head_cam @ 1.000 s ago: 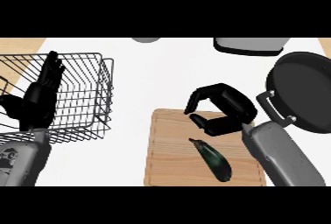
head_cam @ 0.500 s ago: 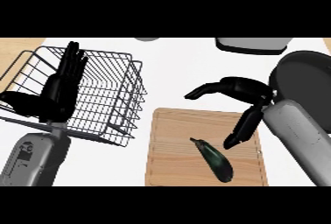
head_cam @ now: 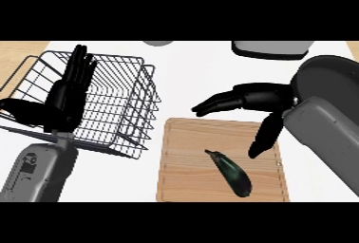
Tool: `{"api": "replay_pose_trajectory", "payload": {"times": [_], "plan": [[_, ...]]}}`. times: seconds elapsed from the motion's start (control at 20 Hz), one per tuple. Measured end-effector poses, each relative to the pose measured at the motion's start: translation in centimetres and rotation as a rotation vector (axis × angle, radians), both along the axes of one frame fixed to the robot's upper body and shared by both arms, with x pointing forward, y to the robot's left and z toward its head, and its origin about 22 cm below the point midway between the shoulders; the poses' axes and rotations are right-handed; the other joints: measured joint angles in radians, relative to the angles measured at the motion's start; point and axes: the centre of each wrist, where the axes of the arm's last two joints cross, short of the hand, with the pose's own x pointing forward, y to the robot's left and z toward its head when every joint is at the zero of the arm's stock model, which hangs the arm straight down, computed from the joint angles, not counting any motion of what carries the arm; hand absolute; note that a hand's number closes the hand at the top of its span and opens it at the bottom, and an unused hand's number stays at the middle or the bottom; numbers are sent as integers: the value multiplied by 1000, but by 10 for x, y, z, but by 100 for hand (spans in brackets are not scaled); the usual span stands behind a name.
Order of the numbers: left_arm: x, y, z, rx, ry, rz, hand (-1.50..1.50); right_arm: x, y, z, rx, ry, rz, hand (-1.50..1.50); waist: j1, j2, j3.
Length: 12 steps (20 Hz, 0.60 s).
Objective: Pick the eggplant from the cutting board and place it in the pot
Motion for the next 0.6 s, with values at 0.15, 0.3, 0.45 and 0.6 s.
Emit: {"api": "replay_pose_trajectory", "payload": {"times": [0.15, 0.3, 0.45, 0.6], "plan": [[-1, 1, 0, 4, 1, 3, 0, 0, 4, -2, -62, -69, 49, -150, -5, -3, -1], [-2, 5, -2, 3, 11, 11, 0, -2, 13, -12, -122, -119, 108, -150, -15, -7, -2], [-4, 8, 0, 6, 13, 23, 0, -1, 17, -23, -176, -146, 150, -150, -28, -13, -3], [-6, 8, -2, 3, 17, 30, 0, 2, 21, -38, -232, -163, 173, -150, -33, -15, -4]]}}
